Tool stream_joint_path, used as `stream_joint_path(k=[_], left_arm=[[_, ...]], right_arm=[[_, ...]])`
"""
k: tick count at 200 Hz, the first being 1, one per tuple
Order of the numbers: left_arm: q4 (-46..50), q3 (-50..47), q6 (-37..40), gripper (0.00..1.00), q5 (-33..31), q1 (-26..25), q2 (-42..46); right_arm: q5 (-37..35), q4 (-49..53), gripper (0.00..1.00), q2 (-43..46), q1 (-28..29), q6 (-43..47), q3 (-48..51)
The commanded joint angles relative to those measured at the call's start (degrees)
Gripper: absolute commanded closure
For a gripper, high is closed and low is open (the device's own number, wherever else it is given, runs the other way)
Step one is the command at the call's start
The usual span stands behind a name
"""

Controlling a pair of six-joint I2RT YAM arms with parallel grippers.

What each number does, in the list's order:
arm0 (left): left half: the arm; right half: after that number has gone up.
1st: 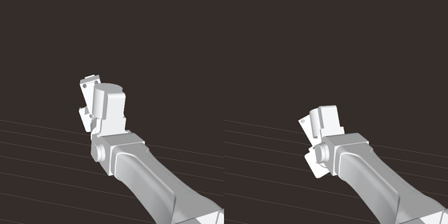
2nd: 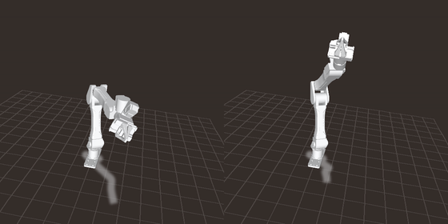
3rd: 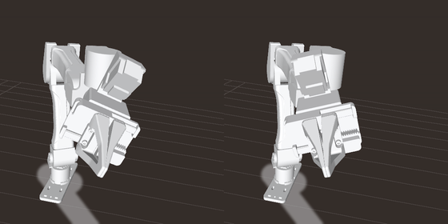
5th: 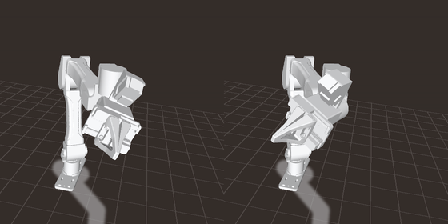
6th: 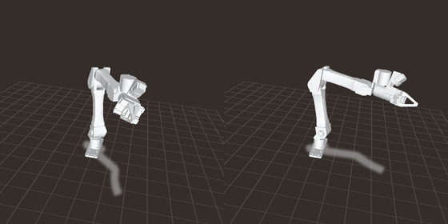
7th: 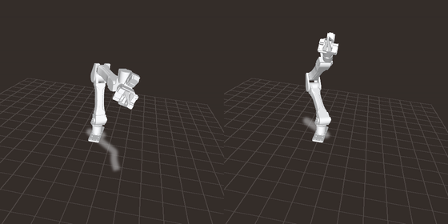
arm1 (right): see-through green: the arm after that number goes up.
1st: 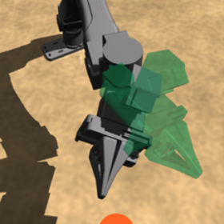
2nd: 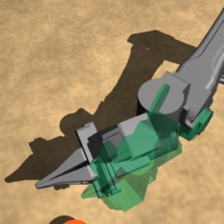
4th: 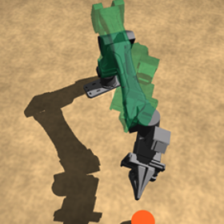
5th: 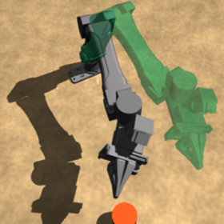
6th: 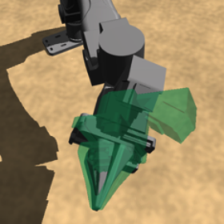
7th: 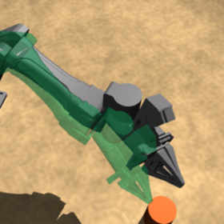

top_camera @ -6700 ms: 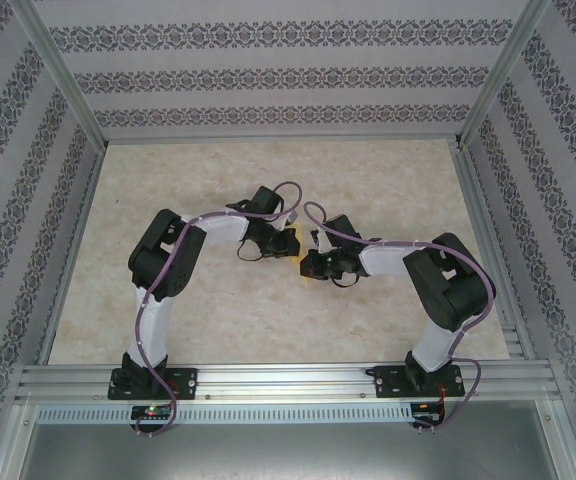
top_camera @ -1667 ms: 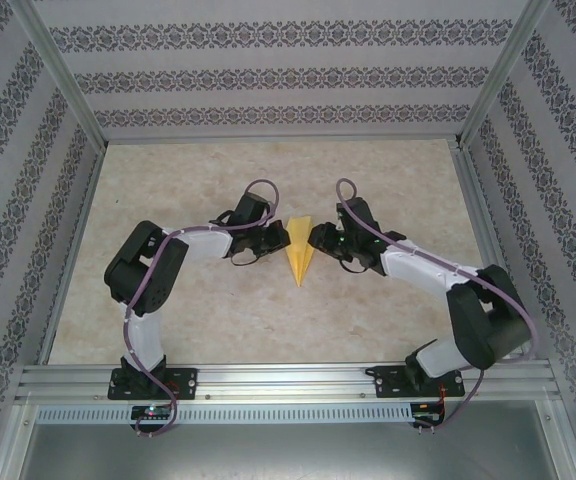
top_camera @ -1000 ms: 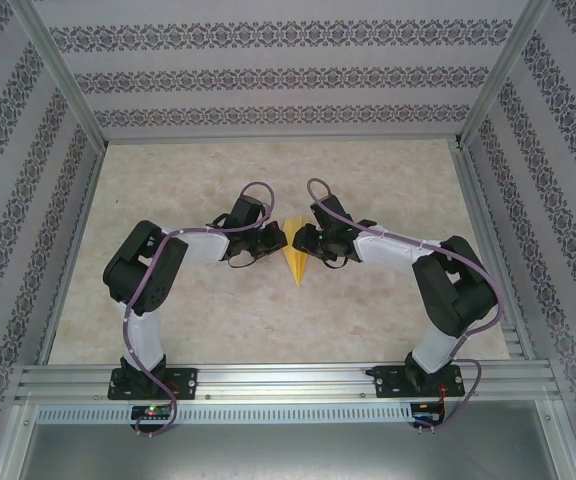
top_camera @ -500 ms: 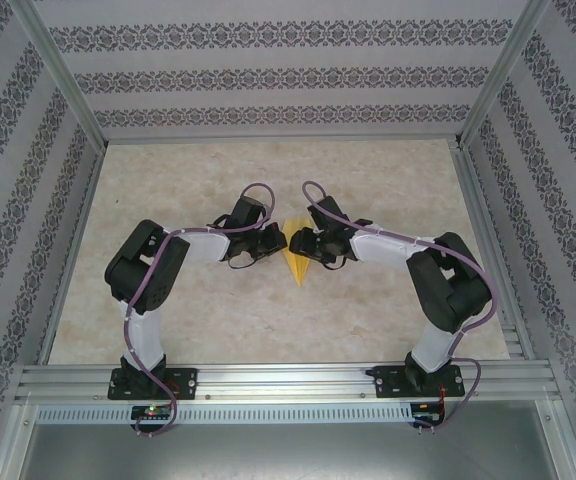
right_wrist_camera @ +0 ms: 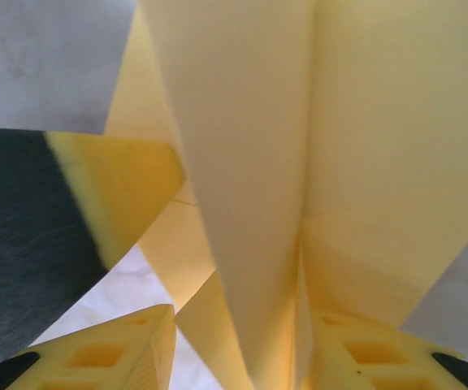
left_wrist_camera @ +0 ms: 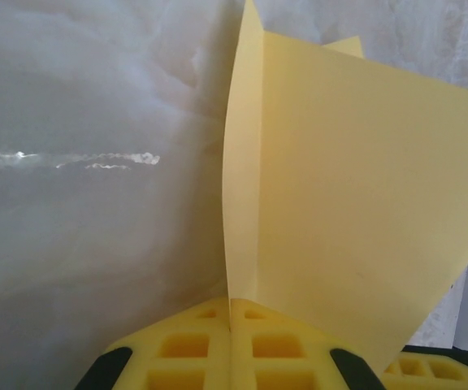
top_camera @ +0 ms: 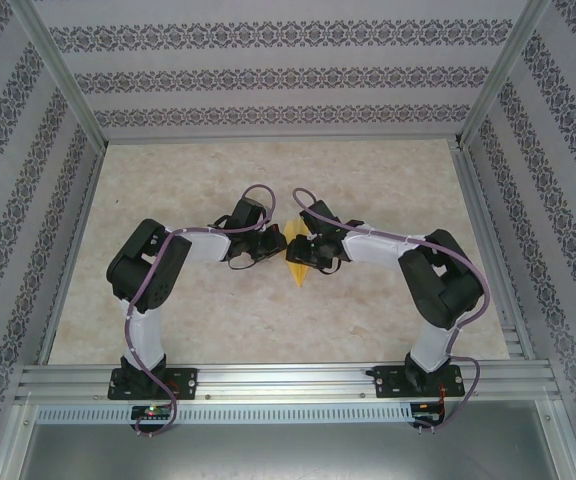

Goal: Fold a paper plane with a square sheet of paper (pick it up from the middle)
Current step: Move a paper plane to the center of the table.

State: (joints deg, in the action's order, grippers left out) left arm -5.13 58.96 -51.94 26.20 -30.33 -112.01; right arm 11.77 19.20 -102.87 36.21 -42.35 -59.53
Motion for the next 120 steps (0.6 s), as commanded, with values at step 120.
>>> stream_joint_path(k=[120], left_arm=[[-2.37, 0.49, 0.4, 0.95, 0.97, 0.91, 0.12]], right_arm=[[-7.54, 7.73, 0.66, -3.65, 1.89, 2.8, -6.13]])
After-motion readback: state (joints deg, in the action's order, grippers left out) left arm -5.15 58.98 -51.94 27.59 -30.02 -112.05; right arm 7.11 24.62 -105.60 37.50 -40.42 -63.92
